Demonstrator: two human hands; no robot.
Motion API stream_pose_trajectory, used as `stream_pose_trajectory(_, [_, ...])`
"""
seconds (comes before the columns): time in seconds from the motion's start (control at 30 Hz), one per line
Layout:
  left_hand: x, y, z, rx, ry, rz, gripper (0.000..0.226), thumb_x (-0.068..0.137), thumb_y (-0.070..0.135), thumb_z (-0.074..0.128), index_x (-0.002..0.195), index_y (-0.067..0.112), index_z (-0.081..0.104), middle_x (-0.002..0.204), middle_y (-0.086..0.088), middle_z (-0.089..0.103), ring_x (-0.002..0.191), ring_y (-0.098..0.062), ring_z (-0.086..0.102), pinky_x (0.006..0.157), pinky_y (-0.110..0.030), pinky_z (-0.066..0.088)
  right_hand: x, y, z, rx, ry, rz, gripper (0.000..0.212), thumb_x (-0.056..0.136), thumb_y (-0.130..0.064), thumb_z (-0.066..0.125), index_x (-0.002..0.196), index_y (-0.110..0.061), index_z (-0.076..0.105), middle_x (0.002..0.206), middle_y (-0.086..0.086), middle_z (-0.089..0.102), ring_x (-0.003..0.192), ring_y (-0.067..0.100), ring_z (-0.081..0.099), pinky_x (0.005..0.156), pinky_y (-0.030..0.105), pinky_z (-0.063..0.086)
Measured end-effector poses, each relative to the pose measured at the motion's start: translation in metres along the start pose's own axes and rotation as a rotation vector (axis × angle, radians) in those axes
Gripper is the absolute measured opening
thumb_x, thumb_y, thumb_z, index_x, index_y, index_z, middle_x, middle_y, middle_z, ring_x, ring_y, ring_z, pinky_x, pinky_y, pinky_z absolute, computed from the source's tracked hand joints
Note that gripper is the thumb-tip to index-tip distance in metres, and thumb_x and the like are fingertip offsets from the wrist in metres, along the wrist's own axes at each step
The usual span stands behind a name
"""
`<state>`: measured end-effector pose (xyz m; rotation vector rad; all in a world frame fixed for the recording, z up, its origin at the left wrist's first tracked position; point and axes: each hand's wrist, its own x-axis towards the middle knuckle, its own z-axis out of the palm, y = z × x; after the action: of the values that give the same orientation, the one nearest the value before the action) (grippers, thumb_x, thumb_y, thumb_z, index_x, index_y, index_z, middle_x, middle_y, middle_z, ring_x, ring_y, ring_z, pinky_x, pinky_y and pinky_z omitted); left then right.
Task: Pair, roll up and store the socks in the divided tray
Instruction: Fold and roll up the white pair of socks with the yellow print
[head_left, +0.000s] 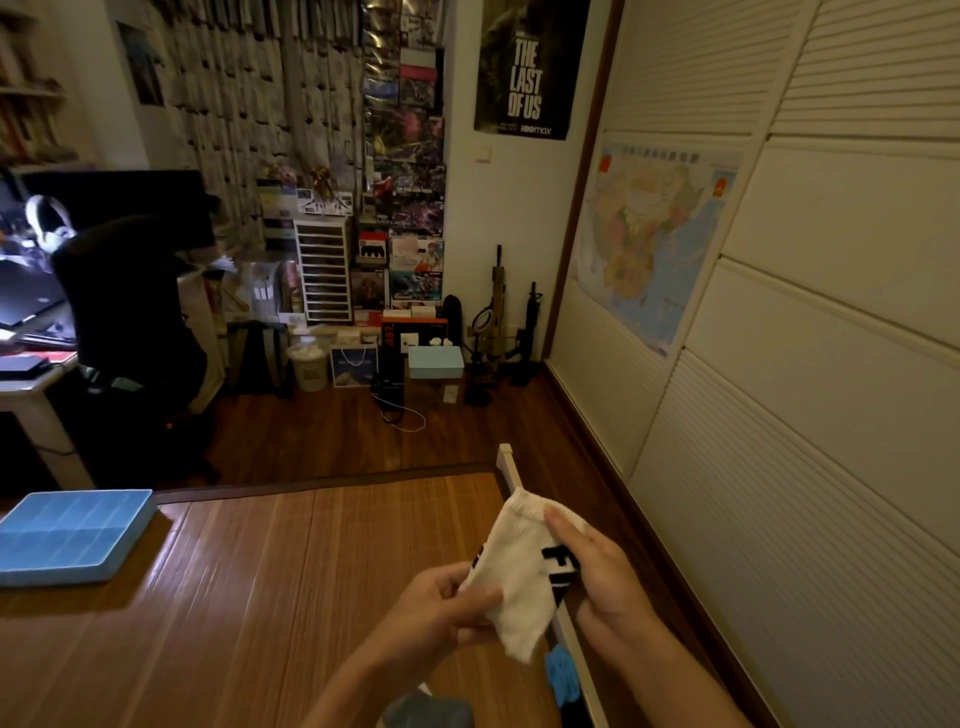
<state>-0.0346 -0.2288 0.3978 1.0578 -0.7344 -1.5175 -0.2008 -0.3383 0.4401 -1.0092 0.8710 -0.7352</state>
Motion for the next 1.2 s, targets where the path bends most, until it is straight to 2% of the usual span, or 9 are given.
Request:
stream_pose_trajectory(0.17, [-0.004,-0.003,-0.006,-0.022,0.084,0.011,0.052,0.083,0.026,0.077,0.129,0.003,0.065,0.124,-0.022,0.07,0.111,-0.037,0.07,0.082,-0.035,0.062,0.001,-0.002,-0.012,-0.139,-0.132,0.123,0.04,0.08,-0.031,0.073,0.113,-0.007,0.073,0.11,0.02,0.074,0.105,0.036,0.071,0.098,0.055,0.054])
stream_pose_trajectory(0.3, [-0.004,-0.008,-0.009,-0.08,0.249,0.112,0.04,0.087,0.022,0.074,0.121,0.001,0.069,0.116,-0.022,0.073,0.103,-0.037,0.073,0.072,-0.032,0.062,0.003,0.0,-0.019,-0.234,-0.191,0.067,0.047,0.08,-0.032,0.071,0.118,-0.005,0.068,0.105,0.013,0.077,0.097,0.029,0.075,0.077,0.036,0.06])
stream_pose_trajectory(0.37, [-0.002,-0.008,-0.008,-0.125,0.312,0.157,0.034,0.088,0.021,0.071,0.115,0.001,0.072,0.114,-0.022,0.073,0.098,-0.035,0.075,0.069,-0.032,0.061,0.002,0.002,-0.018,-0.199,-0.189,0.074,0.048,0.078,-0.029,0.07,0.121,-0.007,0.065,0.105,0.012,0.077,0.098,0.03,0.074,0.076,0.036,0.06])
stream_pose_trajectory(0.5, [-0.003,-0.008,-0.003,-0.063,0.299,0.177,0.032,0.092,0.021,0.07,0.12,0.007,0.071,0.114,-0.017,0.074,0.102,-0.035,0.074,0.074,-0.034,0.061,0.0,0.006,-0.017,-0.211,-0.208,0.069,0.042,0.087,-0.036,0.066,0.12,-0.01,0.068,0.111,0.014,0.075,0.104,0.032,0.073,0.084,0.041,0.06])
stream_pose_trajectory(0.83, [-0.007,0.0,-0.004,0.127,0.318,0.219,0.034,0.086,0.03,0.074,0.112,0.007,0.074,0.108,-0.013,0.077,0.096,-0.033,0.075,0.072,-0.033,0.061,-0.001,0.006,-0.018,-0.33,-0.154,-0.072,0.032,0.086,-0.044,0.064,0.1,-0.019,0.078,0.102,0.01,0.076,0.096,0.025,0.074,0.074,0.029,0.058])
stream_pose_trajectory(0.93, [-0.009,0.003,-0.005,0.126,0.281,0.209,0.028,0.087,0.03,0.074,0.11,0.014,0.076,0.11,-0.011,0.076,0.099,-0.032,0.074,0.074,-0.035,0.062,0.0,0.005,-0.021,-0.286,-0.182,-0.031,0.033,0.087,-0.041,0.066,0.11,-0.02,0.075,0.106,0.01,0.076,0.1,0.027,0.074,0.077,0.034,0.06])
stream_pose_trajectory(1.03, [-0.009,0.003,-0.004,0.033,0.294,0.232,0.031,0.09,0.03,0.075,0.114,0.01,0.073,0.11,-0.017,0.074,0.099,-0.037,0.073,0.071,-0.035,0.061,-0.001,0.003,-0.025,-0.312,-0.326,0.121,0.043,0.087,-0.03,0.073,0.126,-0.015,0.063,0.114,0.009,0.075,0.108,0.029,0.072,0.086,0.043,0.061])
stream_pose_trajectory(1.1, [-0.009,0.001,-0.004,-0.011,0.315,0.229,0.041,0.089,0.032,0.076,0.119,0.005,0.069,0.112,-0.02,0.073,0.1,-0.039,0.073,0.071,-0.035,0.062,0.0,0.001,-0.027,-0.318,-0.345,0.116,0.048,0.085,-0.025,0.076,0.129,-0.011,0.06,0.116,0.01,0.074,0.109,0.029,0.071,0.086,0.04,0.061])
stream_pose_trajectory(1.2, [-0.007,-0.005,-0.004,-0.08,0.324,0.204,0.038,0.092,0.023,0.071,0.123,0.002,0.066,0.114,-0.022,0.073,0.101,-0.04,0.073,0.071,-0.037,0.063,-0.001,0.0,-0.027,-0.277,-0.283,0.053,0.046,0.084,-0.023,0.073,0.127,-0.011,0.06,0.114,0.009,0.075,0.107,0.029,0.072,0.083,0.036,0.061])
